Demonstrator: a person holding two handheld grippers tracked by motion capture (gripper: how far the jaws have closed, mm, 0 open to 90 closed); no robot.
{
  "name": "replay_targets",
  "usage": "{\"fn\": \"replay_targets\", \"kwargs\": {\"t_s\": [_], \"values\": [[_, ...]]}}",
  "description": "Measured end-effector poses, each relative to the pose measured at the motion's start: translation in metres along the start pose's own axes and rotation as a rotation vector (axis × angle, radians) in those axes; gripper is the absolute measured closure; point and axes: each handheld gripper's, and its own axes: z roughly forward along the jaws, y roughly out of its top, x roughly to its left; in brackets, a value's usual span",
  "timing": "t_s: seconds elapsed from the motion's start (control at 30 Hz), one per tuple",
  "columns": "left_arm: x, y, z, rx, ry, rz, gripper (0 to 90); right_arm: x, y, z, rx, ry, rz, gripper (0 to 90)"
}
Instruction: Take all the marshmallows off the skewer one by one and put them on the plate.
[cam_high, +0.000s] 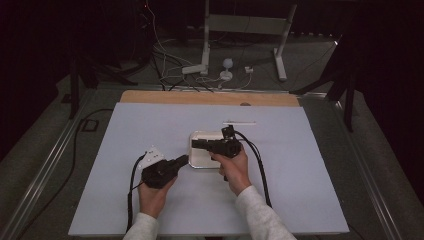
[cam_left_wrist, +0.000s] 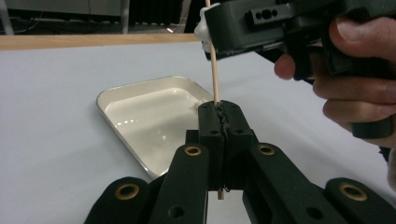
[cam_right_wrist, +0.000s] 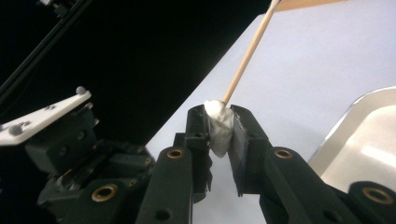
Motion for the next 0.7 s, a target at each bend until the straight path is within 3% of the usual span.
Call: {"fn": "replay_targets", "kwargs": {"t_s": [0.07,0.27,0.4,0.53,0.7], "values": [[-0.001,0.000,0.001,0.001,-0.003,-0.001,90.0,-0.004,0.003,-0.004,-0.014,0.004,0.025,79.7],[-0.003,0.001,0.002,0.008,0.002,0.010,90.0,-0.003,0.006,-0.009,-0.036,-0.037,-0.006,80.0],[-0.004,-0.002,0.002,0.019,-0.012,0.016,90.0,-0.010,0.014,-0.020,-0.121,-0.077,0.032,81.2],[-0.007,-0.001,0.005,0.025,-0.016,0.029,90.0,-0.008,0.018,-0.026,-0.107,-0.111,-0.016,81.3],[-0.007,0.000,0.003,0.025,-0.006,0.025,90.0,-0.008,0.019,-0.024,-0.125,-0.145,-0.029,81.8]]}}
